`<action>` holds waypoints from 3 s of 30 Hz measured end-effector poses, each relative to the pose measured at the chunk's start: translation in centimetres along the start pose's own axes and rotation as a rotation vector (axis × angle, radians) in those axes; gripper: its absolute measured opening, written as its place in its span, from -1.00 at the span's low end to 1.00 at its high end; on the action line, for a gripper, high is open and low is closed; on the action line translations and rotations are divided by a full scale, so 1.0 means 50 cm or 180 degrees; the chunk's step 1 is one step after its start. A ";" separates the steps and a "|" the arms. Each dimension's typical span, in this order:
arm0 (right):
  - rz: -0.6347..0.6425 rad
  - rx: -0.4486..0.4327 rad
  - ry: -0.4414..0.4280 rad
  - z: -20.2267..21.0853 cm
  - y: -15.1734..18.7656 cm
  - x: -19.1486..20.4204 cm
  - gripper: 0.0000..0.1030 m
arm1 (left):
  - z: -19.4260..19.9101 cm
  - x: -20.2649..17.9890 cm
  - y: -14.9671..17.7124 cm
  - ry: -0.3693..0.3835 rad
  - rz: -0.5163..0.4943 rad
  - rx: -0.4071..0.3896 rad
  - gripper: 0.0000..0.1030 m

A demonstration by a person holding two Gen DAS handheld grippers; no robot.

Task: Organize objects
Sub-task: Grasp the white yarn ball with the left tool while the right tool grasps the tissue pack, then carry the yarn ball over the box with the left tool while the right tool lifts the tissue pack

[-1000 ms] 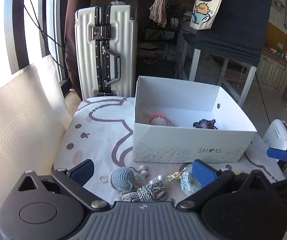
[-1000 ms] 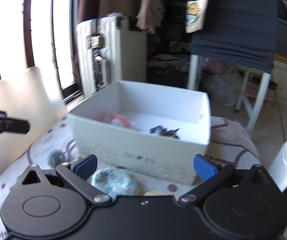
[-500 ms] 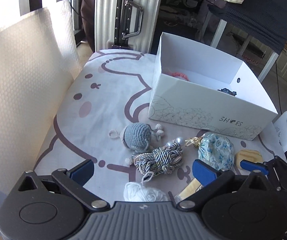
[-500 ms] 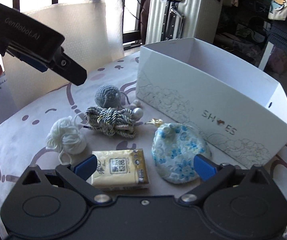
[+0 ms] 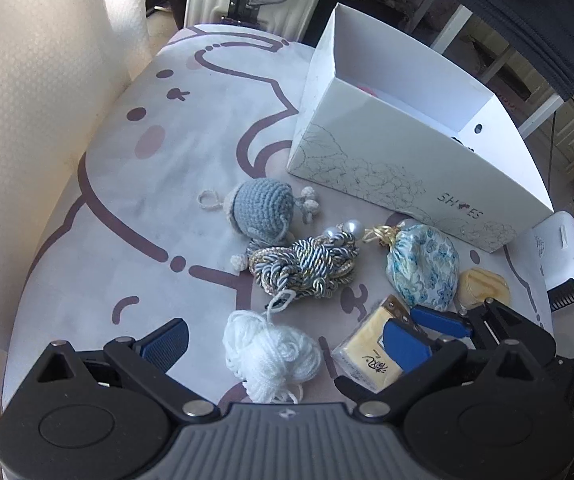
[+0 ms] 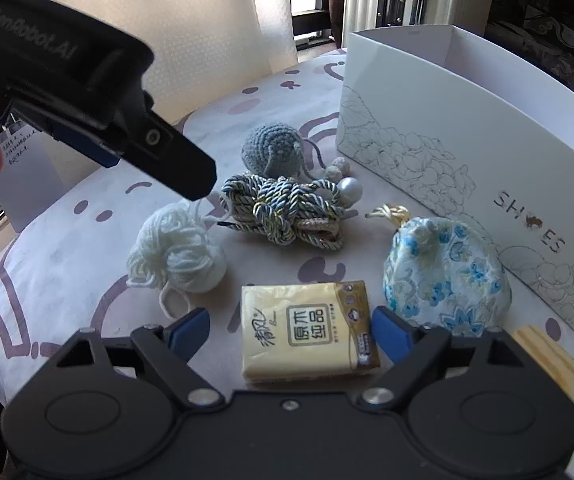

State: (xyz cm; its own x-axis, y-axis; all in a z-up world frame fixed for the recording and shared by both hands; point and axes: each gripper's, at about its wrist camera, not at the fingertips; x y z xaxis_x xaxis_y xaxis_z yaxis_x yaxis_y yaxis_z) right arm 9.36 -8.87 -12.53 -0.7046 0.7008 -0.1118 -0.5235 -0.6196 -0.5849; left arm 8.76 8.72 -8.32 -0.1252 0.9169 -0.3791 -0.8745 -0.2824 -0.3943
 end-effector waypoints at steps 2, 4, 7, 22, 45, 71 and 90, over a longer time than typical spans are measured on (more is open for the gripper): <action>0.0064 0.0020 0.0051 -0.005 -0.004 0.005 0.62 | -0.009 0.003 0.001 0.0040 -0.0008 0.0095 0.84; 0.0104 0.0061 0.0123 -0.009 -0.006 0.007 0.52 | -0.019 0.004 0.002 0.0044 -0.0041 0.0192 0.76; 0.0160 0.0101 0.0110 -0.009 -0.006 0.005 0.46 | -0.034 0.003 0.007 -0.0009 -0.0143 0.0285 0.68; 0.0179 0.0196 -0.0039 0.022 0.030 -0.024 0.48 | -0.111 0.028 0.013 -0.0089 -0.0080 0.0550 0.34; -0.0366 -0.0045 -0.0002 0.109 -0.072 -0.091 0.41 | 0.014 -0.034 -0.044 -0.0086 -0.0342 -0.0183 0.07; -0.1600 -0.0363 0.0874 0.274 -0.106 -0.257 0.42 | 0.138 -0.214 -0.097 -0.0234 -0.1070 -0.1000 0.07; -0.1912 -0.0519 0.1070 0.306 -0.119 -0.313 0.42 | 0.133 -0.281 -0.154 -0.0218 -0.1170 -0.1109 0.07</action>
State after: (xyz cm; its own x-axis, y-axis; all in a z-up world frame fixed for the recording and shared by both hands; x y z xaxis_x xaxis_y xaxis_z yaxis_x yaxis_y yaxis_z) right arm 16.17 -21.59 4.97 -0.1164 0.9923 0.0413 -0.6783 -0.0491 -0.7332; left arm 14.13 -0.13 5.60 0.1208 0.9864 -0.1116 -0.6597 -0.0042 -0.7515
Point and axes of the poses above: each gripper's, at about its wrist camera, not at the fingertips, and z roughly against the way its jaws point, x to its left, y to its underside, and after that the axes turned 7 degrees about y, right-handed
